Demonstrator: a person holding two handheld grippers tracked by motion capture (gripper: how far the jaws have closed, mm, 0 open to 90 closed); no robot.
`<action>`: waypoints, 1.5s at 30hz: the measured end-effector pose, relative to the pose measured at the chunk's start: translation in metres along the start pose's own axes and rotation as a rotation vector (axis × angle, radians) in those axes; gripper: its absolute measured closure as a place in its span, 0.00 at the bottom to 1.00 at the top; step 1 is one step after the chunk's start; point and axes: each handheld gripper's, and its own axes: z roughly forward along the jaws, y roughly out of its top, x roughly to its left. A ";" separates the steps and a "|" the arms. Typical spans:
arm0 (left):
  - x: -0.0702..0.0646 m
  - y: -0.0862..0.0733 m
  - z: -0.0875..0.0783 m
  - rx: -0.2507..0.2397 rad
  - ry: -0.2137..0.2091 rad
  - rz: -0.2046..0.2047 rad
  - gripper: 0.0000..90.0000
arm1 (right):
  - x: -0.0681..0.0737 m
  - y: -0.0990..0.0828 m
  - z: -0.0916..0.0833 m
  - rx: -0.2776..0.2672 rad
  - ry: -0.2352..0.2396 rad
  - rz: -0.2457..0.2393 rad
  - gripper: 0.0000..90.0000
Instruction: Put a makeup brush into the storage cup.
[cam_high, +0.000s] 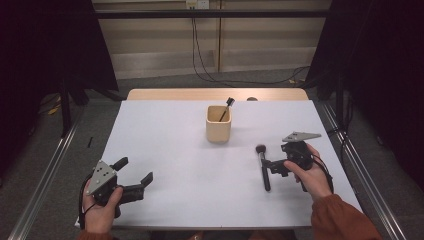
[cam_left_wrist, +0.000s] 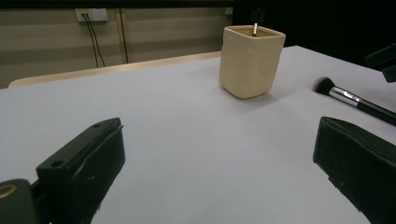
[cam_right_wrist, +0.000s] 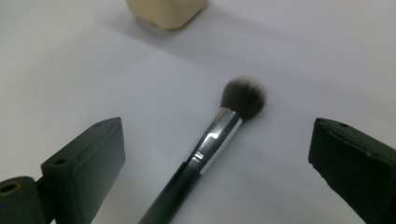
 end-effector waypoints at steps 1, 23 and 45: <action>0.000 0.000 0.000 -0.002 0.001 -0.004 0.03 | -0.001 0.004 0.001 0.020 -0.001 -0.001 0.06; 0.004 -0.001 0.001 0.009 0.016 0.006 0.02 | -0.004 0.041 0.046 0.459 -0.010 0.033 0.14; 0.005 -0.002 0.003 0.021 0.022 0.018 0.03 | 0.006 0.049 0.073 0.632 -0.024 0.063 0.57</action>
